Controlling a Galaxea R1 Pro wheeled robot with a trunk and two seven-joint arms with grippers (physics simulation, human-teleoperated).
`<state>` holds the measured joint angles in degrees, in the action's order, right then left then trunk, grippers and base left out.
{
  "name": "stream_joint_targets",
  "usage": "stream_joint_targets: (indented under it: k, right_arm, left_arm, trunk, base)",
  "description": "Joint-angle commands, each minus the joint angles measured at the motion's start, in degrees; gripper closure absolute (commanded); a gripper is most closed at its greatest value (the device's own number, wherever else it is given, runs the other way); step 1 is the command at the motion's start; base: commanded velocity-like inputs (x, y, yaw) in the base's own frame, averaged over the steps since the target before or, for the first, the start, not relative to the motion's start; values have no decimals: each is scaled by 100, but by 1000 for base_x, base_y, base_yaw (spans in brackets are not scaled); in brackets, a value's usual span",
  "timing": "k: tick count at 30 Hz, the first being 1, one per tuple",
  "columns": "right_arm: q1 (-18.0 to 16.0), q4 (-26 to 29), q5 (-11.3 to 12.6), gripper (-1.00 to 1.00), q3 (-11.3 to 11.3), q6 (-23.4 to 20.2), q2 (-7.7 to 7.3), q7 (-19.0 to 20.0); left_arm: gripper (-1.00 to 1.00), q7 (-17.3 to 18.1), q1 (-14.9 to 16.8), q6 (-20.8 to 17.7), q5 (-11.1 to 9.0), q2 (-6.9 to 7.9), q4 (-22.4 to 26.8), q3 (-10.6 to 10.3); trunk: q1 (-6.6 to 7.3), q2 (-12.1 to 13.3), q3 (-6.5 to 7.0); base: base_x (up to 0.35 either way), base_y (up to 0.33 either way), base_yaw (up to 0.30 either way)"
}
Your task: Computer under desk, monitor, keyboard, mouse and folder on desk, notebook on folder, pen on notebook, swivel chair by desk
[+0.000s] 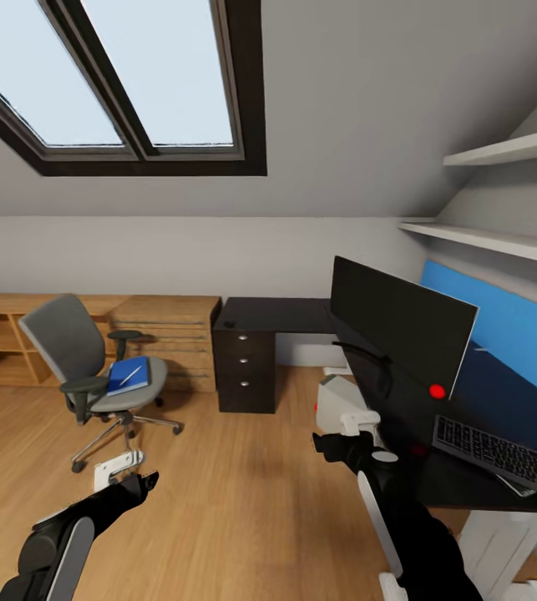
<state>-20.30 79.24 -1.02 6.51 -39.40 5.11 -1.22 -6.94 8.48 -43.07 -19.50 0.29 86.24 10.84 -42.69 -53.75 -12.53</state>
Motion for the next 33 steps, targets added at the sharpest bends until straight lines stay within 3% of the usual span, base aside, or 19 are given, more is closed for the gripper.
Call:
stream_joint_targets:
  k: [1, 20, 33]
  right_arm:
    - [-4, 21, -10, -100, 4, -26, -3, -12]
    - [-2, 386, -45, -100, -29, 170, -18, -35]
    - [-2, 351, -40, -100, -81, 178, -18, -33]
  left_arm:
    - [-100, -51, 4, -28, -63, 2, -19, 0]
    - [-100, -62, 4, -18, -54, 7, -203, 6]
    - [-100, -62, 4, -18, -51, -1, -204, 6]
  trunk:
    - [-1, -6, -8]
    - [-1, -6, -8]
    - [-1, -6, -8]
  base:
    - [-5, -335, 0]
    - [-1, -169, 0]
    - [-260, -94, 0]
